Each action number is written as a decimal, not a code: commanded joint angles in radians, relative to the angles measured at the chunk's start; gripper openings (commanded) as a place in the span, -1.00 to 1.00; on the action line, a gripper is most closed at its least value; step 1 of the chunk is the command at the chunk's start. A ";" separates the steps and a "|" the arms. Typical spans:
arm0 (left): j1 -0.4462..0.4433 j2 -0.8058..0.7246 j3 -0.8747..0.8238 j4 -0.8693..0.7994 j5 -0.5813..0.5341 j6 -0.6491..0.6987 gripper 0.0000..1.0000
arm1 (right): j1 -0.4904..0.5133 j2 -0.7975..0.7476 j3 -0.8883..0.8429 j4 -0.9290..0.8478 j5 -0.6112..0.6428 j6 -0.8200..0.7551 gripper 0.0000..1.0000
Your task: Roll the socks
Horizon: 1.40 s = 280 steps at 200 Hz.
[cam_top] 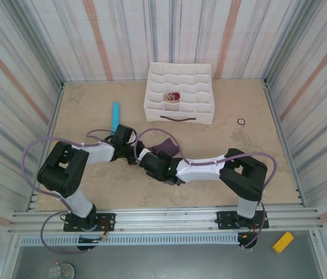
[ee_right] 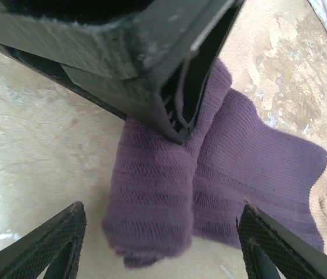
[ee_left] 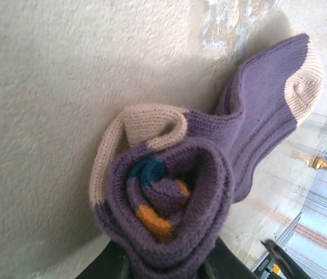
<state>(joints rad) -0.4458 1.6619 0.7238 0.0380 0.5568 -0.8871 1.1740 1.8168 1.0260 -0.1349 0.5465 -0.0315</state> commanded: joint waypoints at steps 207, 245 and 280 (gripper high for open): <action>0.086 -0.068 -0.125 -0.063 0.021 0.017 0.35 | -0.133 0.062 -0.121 0.037 -0.232 0.083 -1.00; 0.130 -0.055 -0.151 -0.047 0.053 0.027 0.38 | -0.161 0.066 -0.135 0.043 -0.281 0.101 -1.00; 0.136 -0.033 -0.161 -0.025 0.059 0.020 0.36 | -0.169 0.072 -0.133 0.043 -0.299 0.108 -1.00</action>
<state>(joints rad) -0.3195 1.5848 0.6163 0.1238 0.6502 -0.8825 1.0145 1.8233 0.9489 0.1024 0.2928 0.0284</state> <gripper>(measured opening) 0.685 0.111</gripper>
